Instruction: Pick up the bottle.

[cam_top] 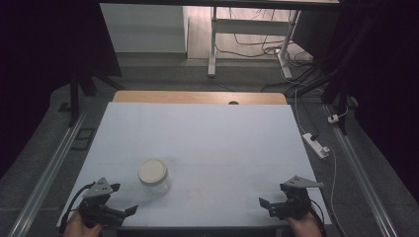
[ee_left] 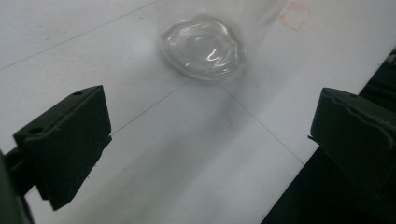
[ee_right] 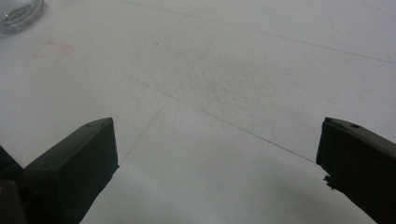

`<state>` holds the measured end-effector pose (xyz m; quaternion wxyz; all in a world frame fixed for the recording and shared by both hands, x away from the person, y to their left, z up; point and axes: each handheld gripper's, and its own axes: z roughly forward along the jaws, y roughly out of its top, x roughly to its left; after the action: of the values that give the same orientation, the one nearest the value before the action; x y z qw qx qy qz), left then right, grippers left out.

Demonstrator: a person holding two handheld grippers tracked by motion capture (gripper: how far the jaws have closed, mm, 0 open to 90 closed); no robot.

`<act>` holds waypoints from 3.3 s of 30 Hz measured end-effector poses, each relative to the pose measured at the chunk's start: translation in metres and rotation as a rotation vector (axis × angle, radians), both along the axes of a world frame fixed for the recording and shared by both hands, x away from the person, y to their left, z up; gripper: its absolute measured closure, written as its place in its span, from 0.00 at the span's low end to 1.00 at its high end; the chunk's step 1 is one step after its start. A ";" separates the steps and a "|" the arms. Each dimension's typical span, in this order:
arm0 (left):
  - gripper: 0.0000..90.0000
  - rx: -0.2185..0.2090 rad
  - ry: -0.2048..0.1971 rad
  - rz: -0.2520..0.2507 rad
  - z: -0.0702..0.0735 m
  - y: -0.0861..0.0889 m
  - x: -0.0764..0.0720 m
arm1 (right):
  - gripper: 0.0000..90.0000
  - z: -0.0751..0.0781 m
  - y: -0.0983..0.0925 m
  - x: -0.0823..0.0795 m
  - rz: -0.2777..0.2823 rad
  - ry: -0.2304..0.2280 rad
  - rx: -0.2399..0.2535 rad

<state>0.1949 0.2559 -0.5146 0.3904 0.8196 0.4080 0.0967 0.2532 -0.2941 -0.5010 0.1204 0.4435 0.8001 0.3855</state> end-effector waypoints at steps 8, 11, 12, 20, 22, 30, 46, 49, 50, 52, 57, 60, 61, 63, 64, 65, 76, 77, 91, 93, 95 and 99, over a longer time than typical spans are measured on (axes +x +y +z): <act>0.00 -0.006 -0.005 -0.004 -0.004 -0.008 0.013 | 0.00 0.000 0.000 0.000 0.006 0.003 -0.002; 0.00 -0.010 -0.006 -0.004 -0.005 -0.010 0.015 | 0.00 0.000 0.000 0.001 0.006 0.004 -0.003; 0.00 -0.013 -0.011 -0.008 -0.005 -0.011 0.017 | 0.00 0.000 0.000 0.001 0.005 0.005 -0.003; 0.00 -0.038 -0.019 -0.026 -0.002 -0.019 0.027 | 0.00 0.000 0.001 0.001 0.006 0.006 -0.004; 0.00 -0.034 -0.016 -0.033 -0.001 -0.021 0.030 | 0.00 0.000 0.001 0.001 0.006 0.007 -0.004; 0.00 -0.012 -0.017 -0.045 0.000 -0.033 0.042 | 0.00 -0.001 0.001 0.001 0.008 0.008 -0.006; 0.00 0.009 -0.044 -0.103 -0.003 -0.049 0.062 | 0.00 -0.001 0.001 0.001 0.013 0.009 -0.009; 0.00 0.017 -0.047 -0.111 -0.004 -0.052 0.065 | 0.00 -0.001 0.001 0.001 0.014 0.010 -0.009; 0.00 0.018 -0.049 -0.114 -0.004 -0.053 0.066 | 0.00 -0.001 0.001 0.001 0.014 0.010 -0.009; 0.00 0.019 -0.051 -0.121 -0.005 -0.054 0.068 | 0.00 -0.001 0.001 0.001 0.015 0.009 -0.011; 0.01 0.037 -0.061 -0.130 -0.007 -0.058 0.071 | 0.00 -0.001 0.001 0.001 0.016 0.010 -0.011; 0.07 0.070 -0.077 -0.118 -0.007 -0.060 0.071 | 0.00 -0.001 0.001 0.001 0.016 0.009 -0.011; 0.07 0.073 -0.082 -0.122 -0.007 -0.060 0.071 | 0.00 -0.001 0.001 0.001 0.017 0.009 -0.011; 0.08 0.074 -0.079 -0.124 -0.007 -0.060 0.071 | 0.00 -0.001 0.001 0.001 0.017 0.010 -0.011; 0.08 0.077 -0.082 -0.125 -0.007 -0.060 0.071 | 0.00 -0.001 0.001 0.001 0.017 0.011 -0.011; 0.08 0.080 -0.081 -0.125 -0.006 -0.060 0.071 | 0.00 -0.001 0.001 0.001 0.017 0.011 -0.011; 0.08 0.091 -0.067 -0.119 -0.004 -0.062 0.072 | 0.00 -0.001 0.002 0.001 0.020 0.011 -0.011; 0.08 0.091 -0.066 -0.119 -0.004 -0.062 0.072 | 0.00 -0.001 0.002 0.001 0.020 0.011 -0.010; 0.08 0.081 -0.070 -0.142 0.005 -0.066 0.073 | 0.00 -0.001 0.001 0.001 0.020 0.012 -0.009; 0.08 0.075 -0.071 -0.146 0.008 -0.066 0.074 | 0.00 -0.001 0.001 0.001 0.020 0.012 -0.009; 0.08 0.071 -0.071 -0.151 0.011 -0.067 0.075 | 0.00 -0.001 0.001 0.001 0.019 0.011 -0.010; 0.08 0.071 -0.074 -0.168 0.016 -0.070 0.076 | 0.00 -0.001 0.001 0.001 0.019 0.011 -0.010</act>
<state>0.2712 0.1855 -0.4983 0.3825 0.8602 0.3194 0.1083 0.2545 -0.2927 -0.5017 0.1144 0.4375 0.8068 0.3803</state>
